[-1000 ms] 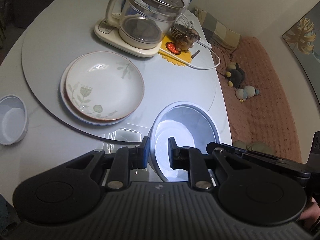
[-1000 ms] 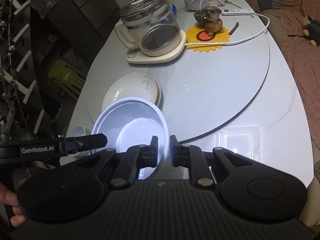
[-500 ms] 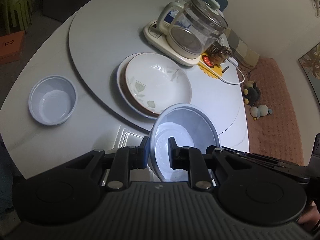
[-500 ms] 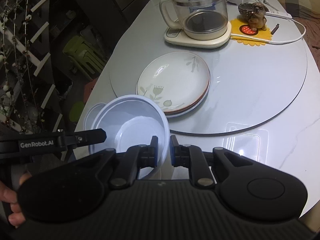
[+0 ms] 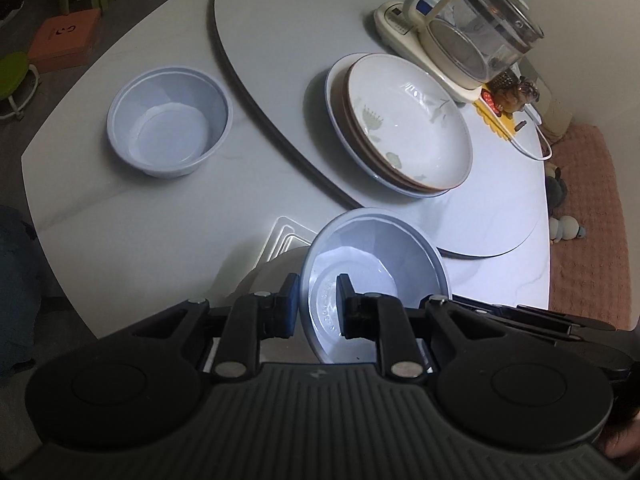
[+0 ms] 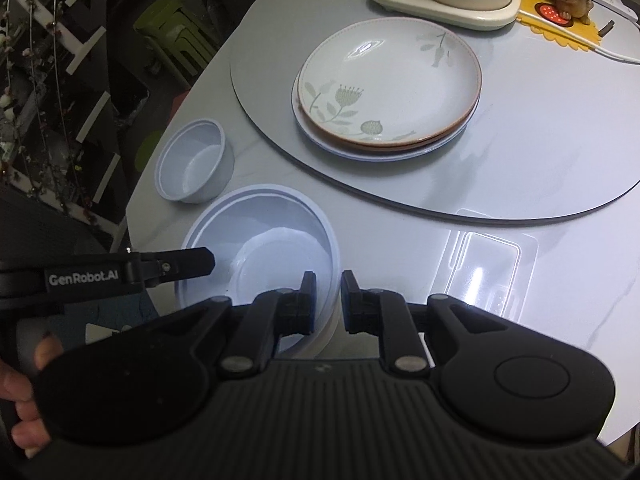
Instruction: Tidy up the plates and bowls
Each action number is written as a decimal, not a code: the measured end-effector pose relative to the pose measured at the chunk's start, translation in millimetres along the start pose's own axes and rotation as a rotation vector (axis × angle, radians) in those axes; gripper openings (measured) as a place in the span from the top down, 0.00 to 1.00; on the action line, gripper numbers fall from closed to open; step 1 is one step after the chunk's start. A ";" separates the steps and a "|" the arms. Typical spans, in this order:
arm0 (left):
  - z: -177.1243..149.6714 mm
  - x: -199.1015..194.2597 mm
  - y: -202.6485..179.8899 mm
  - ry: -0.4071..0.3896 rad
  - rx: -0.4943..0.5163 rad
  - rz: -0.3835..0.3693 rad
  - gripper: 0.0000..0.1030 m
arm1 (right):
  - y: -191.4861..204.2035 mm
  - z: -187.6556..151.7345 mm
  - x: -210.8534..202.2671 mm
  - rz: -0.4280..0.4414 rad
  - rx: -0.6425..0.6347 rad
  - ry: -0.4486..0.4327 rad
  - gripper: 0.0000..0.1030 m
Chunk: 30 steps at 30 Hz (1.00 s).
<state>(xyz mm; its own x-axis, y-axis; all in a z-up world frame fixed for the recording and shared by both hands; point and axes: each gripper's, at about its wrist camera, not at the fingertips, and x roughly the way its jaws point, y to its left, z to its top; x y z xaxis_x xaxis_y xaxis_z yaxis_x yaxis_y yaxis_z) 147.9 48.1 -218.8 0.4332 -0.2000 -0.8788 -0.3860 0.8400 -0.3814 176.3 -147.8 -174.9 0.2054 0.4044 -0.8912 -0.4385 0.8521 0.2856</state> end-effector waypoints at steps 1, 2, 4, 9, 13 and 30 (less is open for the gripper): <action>-0.9 2.3 1.2 0.004 -0.001 0.005 0.80 | -0.2 -0.6 2.8 0.001 -0.002 0.008 0.84; -2.2 5.1 4.0 0.010 -0.004 0.009 0.80 | 0.5 -1.6 6.9 0.001 -0.007 0.018 0.84; -2.6 9.6 5.6 0.022 -0.009 0.015 0.80 | -0.9 -2.4 13.7 0.002 -0.011 0.034 0.84; -2.5 17.0 8.4 0.038 -0.016 0.026 0.80 | -3.1 -4.9 25.9 0.010 -0.008 0.066 0.84; -1.8 16.3 12.5 0.046 -0.039 0.015 0.63 | -4.2 -2.4 26.4 0.006 0.009 0.065 0.83; 6.0 -45.0 -7.3 -0.067 0.031 -0.013 0.57 | 6.8 7.1 -43.7 0.002 0.005 -0.118 0.65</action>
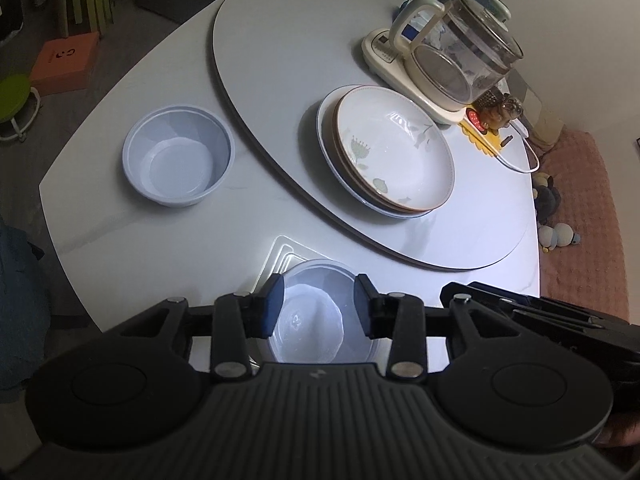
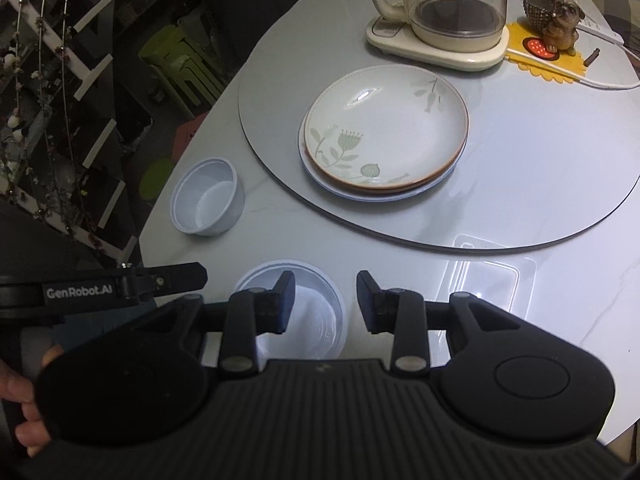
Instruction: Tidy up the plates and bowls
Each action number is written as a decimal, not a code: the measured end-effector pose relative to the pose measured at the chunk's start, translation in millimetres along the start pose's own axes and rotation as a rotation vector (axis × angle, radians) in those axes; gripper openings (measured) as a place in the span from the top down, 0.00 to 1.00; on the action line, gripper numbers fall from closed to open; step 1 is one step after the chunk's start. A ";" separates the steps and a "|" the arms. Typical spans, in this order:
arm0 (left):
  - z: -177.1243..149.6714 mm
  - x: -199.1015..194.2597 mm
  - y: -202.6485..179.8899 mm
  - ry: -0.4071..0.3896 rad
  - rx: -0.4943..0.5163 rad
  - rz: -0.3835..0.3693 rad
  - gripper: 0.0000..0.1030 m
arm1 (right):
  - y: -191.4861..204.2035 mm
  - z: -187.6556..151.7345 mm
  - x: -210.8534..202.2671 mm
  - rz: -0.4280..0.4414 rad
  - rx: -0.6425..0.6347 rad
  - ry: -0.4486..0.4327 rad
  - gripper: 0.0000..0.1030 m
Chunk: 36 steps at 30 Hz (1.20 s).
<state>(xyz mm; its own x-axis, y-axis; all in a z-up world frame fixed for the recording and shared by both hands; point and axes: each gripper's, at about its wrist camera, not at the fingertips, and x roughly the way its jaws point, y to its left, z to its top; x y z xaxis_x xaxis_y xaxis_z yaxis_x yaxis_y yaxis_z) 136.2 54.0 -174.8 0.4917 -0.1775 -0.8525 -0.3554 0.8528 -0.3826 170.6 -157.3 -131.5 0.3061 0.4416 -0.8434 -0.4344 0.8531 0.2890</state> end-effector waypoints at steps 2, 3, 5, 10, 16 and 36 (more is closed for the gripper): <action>-0.5 -7.7 -2.2 -0.013 0.006 -0.009 0.57 | 3.0 0.8 -9.2 0.002 -0.002 -0.025 0.64; -0.9 -11.0 -3.9 -0.018 0.012 -0.011 0.57 | 5.1 1.3 -13.2 0.004 -0.002 -0.035 0.64; -1.8 -18.7 -7.1 -0.030 0.028 -0.017 0.57 | 8.0 1.3 -21.3 0.011 -0.003 -0.058 0.64; -5.4 -36.8 -12.3 -0.056 0.063 -0.029 0.57 | 16.5 -3.4 -35.2 0.014 -0.052 -0.114 0.64; -13.9 -57.9 -7.7 -0.089 0.077 -0.035 0.57 | 27.8 -12.7 -46.7 0.021 -0.070 -0.156 0.64; -42.8 -121.2 55.4 -0.200 0.090 -0.001 0.57 | 88.5 -37.7 -49.3 0.035 -0.091 -0.234 0.64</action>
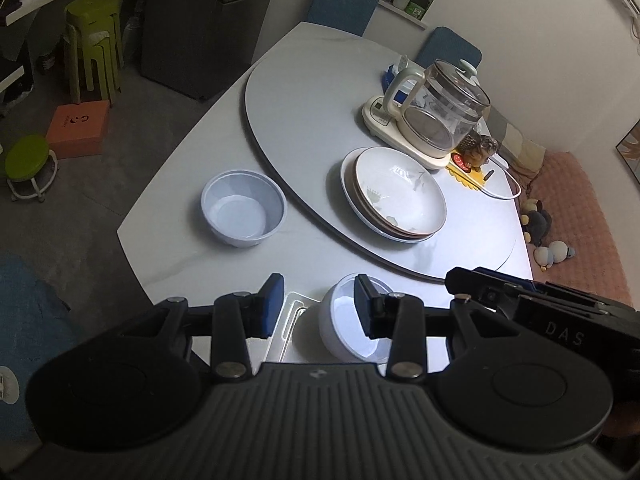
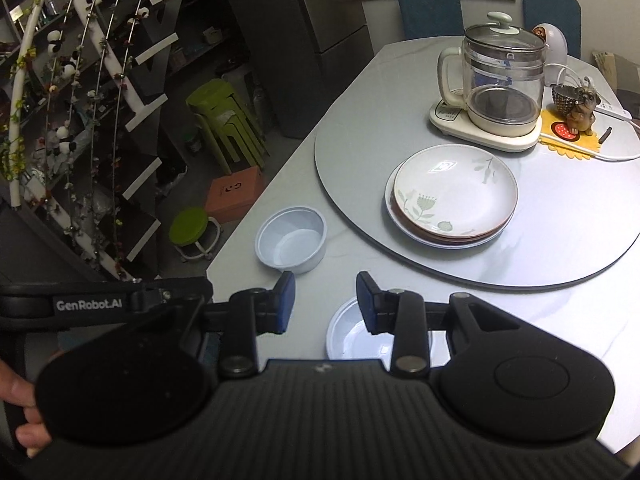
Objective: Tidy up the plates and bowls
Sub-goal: 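Move both tools to the next white bowl on the table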
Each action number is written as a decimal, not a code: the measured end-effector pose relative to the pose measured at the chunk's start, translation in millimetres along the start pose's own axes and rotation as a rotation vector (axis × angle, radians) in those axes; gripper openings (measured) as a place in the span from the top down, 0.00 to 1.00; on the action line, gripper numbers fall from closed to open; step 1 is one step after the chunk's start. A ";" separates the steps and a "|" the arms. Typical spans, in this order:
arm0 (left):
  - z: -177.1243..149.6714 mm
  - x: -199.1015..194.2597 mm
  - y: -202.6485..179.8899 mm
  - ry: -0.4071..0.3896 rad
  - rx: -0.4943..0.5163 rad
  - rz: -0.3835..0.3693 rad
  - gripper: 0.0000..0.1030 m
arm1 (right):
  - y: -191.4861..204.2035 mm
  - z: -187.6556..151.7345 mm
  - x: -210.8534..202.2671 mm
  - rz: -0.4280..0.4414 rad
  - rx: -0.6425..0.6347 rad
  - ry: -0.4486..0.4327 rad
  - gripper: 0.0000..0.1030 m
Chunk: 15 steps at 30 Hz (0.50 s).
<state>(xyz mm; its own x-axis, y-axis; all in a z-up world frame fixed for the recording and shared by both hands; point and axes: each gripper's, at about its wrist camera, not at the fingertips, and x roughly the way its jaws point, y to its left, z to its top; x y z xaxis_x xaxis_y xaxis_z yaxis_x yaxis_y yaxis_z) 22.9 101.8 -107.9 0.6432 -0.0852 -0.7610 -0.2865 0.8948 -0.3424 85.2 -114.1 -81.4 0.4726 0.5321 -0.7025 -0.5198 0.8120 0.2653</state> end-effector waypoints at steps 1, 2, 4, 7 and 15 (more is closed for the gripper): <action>-0.7 -2.9 3.1 -0.002 0.001 0.003 0.57 | 3.1 -1.1 0.8 0.000 0.003 0.000 0.64; -1.8 -5.6 5.7 -0.003 0.002 0.005 0.57 | 5.6 -2.3 1.5 0.001 0.006 0.000 0.64; -3.5 -9.9 9.2 -0.006 0.005 0.007 0.57 | 11.0 -4.3 2.7 0.001 0.010 0.001 0.64; -4.3 -13.8 15.9 -0.009 0.002 0.010 0.57 | 15.8 -5.4 3.2 -0.001 0.012 0.000 0.64; 1.2 -16.6 29.8 -0.004 -0.012 0.037 0.54 | 26.9 -2.1 12.8 0.010 0.012 0.022 0.64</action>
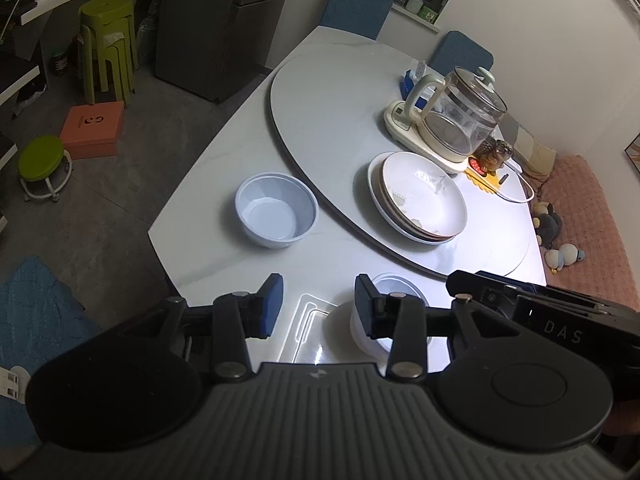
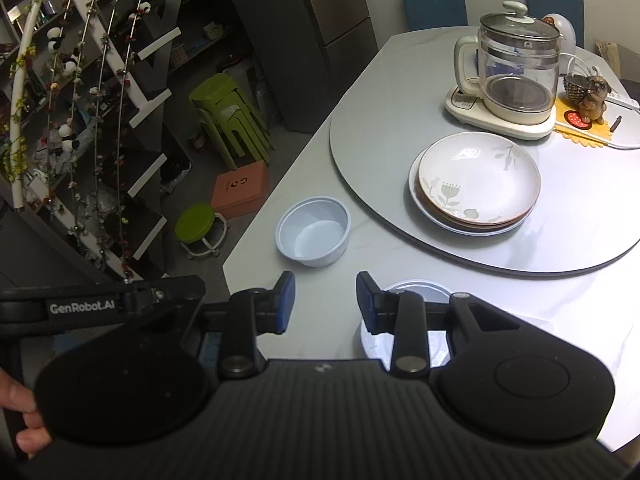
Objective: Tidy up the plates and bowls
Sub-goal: 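Move both tools to the next white bowl on the table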
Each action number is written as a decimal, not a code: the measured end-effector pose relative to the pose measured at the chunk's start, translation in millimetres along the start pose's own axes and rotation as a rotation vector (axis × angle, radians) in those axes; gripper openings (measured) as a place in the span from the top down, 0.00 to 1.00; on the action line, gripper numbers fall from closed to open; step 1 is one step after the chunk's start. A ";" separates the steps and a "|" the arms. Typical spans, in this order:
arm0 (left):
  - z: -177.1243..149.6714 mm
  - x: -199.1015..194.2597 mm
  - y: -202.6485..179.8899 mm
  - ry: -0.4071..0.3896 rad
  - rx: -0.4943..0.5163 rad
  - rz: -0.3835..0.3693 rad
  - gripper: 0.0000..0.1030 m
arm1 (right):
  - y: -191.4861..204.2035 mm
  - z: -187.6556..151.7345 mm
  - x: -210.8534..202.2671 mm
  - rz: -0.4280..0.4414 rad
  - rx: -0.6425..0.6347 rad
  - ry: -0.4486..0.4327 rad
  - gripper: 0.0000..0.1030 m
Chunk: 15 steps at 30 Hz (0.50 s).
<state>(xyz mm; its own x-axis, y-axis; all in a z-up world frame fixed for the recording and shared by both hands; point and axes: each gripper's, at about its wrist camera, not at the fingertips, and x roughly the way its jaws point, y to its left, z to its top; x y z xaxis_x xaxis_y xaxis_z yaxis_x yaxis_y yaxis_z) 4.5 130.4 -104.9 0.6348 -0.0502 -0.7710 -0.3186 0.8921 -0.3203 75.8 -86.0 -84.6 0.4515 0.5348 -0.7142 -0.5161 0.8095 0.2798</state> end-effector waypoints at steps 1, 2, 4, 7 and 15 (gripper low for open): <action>1.2 0.6 2.2 0.001 -0.003 0.006 0.53 | 0.9 1.5 2.2 0.002 -0.007 0.000 0.64; 2.5 1.0 4.4 0.001 -0.008 0.012 0.53 | 2.2 3.0 5.0 0.001 -0.011 0.000 0.64; 6.3 2.7 10.0 0.000 -0.023 0.027 0.51 | 3.2 7.0 10.5 -0.001 -0.011 0.002 0.60; 13.5 6.2 19.9 -0.004 -0.043 0.041 0.37 | 3.8 12.7 21.6 0.000 -0.012 0.001 0.37; 46.9 35.8 48.3 0.022 -0.075 0.084 0.25 | 4.2 28.5 64.6 0.001 0.016 0.066 0.27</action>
<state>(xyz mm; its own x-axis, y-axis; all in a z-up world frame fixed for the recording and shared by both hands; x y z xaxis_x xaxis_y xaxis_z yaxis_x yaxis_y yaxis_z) 44.8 192.7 -122.1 0.5883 0.0128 -0.8086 -0.4224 0.8575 -0.2937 123.5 -41.1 -111.3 0.4022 0.5188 -0.7544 -0.5042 0.8133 0.2904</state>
